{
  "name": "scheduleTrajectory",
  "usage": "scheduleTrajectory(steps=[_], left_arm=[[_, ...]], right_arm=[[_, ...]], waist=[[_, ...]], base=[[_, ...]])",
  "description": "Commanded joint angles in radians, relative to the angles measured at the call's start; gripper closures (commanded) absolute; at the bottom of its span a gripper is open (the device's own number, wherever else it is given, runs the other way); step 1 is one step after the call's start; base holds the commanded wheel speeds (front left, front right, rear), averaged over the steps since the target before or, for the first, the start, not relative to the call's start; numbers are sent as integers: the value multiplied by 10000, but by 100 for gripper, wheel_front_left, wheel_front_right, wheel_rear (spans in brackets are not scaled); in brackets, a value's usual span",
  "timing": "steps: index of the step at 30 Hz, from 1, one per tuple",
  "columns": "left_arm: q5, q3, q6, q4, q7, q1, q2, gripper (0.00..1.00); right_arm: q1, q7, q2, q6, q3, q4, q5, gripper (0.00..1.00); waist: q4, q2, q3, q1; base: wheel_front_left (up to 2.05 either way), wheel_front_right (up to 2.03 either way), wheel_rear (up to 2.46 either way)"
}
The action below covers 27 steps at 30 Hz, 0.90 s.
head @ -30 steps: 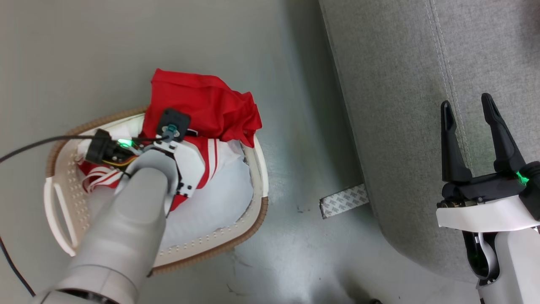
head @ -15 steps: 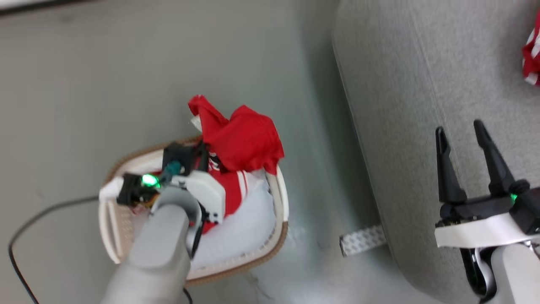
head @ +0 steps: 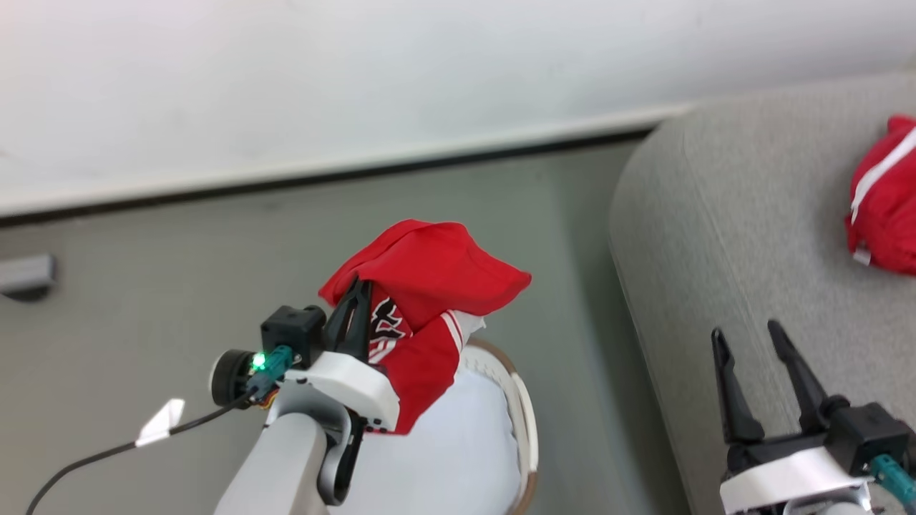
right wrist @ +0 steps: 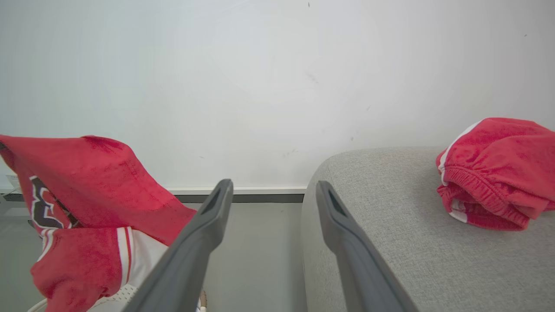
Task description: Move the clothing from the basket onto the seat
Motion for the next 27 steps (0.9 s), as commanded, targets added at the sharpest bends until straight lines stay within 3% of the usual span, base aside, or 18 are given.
scheduleTrajectory(steps=[1, 8, 27], left_arm=[[-190, 55, -75, -267, -22, 259, 97, 100], [-384, 162, -191, -1641, 129, 686, 240, 100], [-800, 470, 186, -4883, 1712, 1507, 1067, 100]], right_arm=[[282, 6, 19, -22, 12, 115, -85, 0], [806, 6, 141, -22, 63, 261, -226, 0], [1489, 7, 134, -22, 619, -176, -225, 0]], waist=[[536, 0, -1137, 3], [617, 0, -2319, 3], [499, 0, -3342, 3]], base=[[0, 0, 0], [0, 0, 0], [0, 0, 0]])
